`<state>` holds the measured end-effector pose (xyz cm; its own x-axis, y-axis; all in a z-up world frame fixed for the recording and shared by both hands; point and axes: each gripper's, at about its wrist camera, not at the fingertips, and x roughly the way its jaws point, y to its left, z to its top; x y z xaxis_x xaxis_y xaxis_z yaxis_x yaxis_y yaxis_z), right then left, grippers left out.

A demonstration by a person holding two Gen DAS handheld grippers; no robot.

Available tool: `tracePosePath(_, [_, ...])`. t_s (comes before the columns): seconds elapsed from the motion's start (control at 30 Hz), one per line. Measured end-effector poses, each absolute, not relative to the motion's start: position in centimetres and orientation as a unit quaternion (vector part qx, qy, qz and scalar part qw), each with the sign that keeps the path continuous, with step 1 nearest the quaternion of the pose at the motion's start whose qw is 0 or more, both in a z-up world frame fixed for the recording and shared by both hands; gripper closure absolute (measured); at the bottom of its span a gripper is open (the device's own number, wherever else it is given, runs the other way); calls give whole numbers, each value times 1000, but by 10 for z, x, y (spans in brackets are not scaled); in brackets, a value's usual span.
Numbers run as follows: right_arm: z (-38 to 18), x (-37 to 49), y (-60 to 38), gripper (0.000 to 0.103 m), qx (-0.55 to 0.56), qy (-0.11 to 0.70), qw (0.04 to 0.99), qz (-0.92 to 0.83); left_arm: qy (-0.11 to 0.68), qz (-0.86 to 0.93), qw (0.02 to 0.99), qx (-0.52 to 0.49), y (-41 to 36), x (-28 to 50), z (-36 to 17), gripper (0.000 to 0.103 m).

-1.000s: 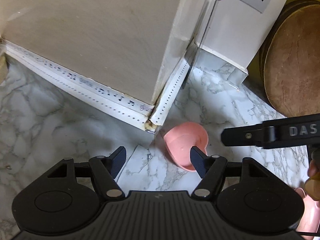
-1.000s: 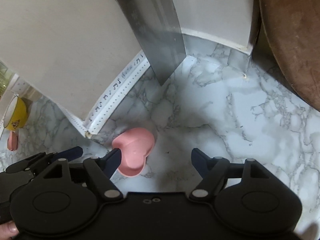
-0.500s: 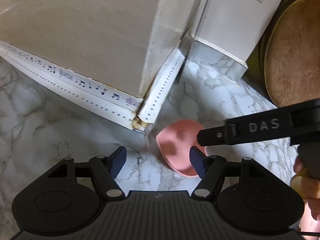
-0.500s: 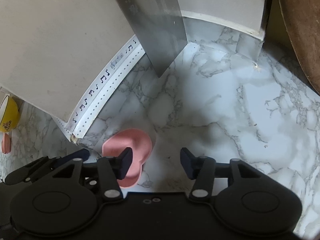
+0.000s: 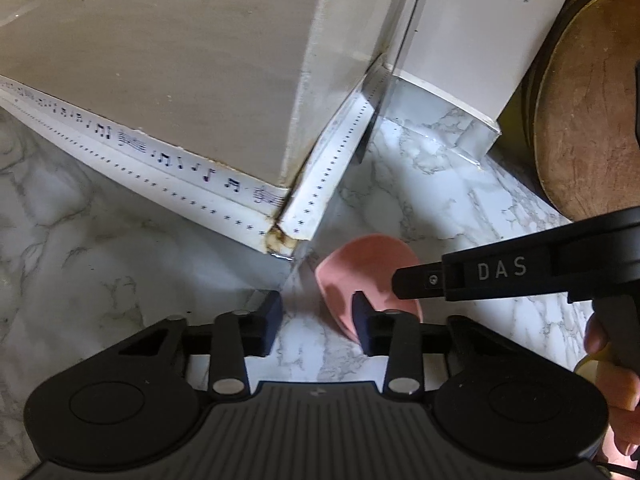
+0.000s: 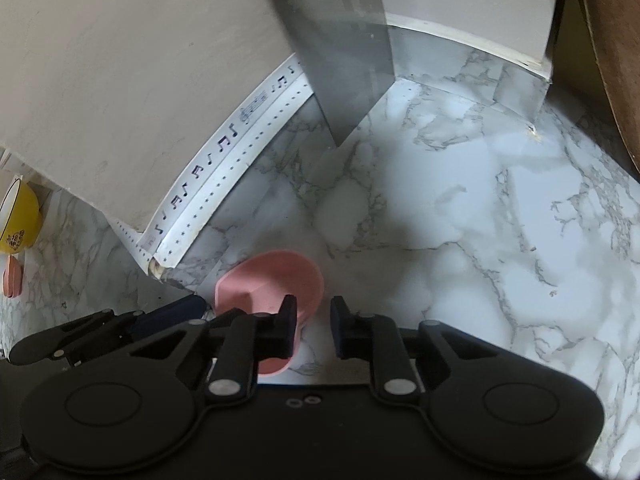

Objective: Organize plates and bowls
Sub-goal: 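Move both grippers to the pink heart dish and close on its rim, then lift the heart dish with both grippers and carry it over the cream bowl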

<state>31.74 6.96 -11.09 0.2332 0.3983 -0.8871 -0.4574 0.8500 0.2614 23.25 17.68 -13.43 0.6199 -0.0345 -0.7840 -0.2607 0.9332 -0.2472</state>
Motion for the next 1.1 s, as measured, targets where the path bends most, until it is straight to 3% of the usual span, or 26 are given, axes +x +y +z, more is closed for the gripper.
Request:
tracePosePath(0.37, [-106, 310, 75, 100, -45, 554, 782, 281, 437, 39, 879, -189, 172, 226, -132, 73])
tracePosePath(0.57, [-104, 306, 72, 100, -44, 549, 785, 283, 448, 38, 874, -182, 167, 227, -137, 94])
tracePosePath(1.1, [-30, 271, 39, 100, -18, 508, 809, 295, 417, 7, 898, -143, 154, 204, -79, 97])
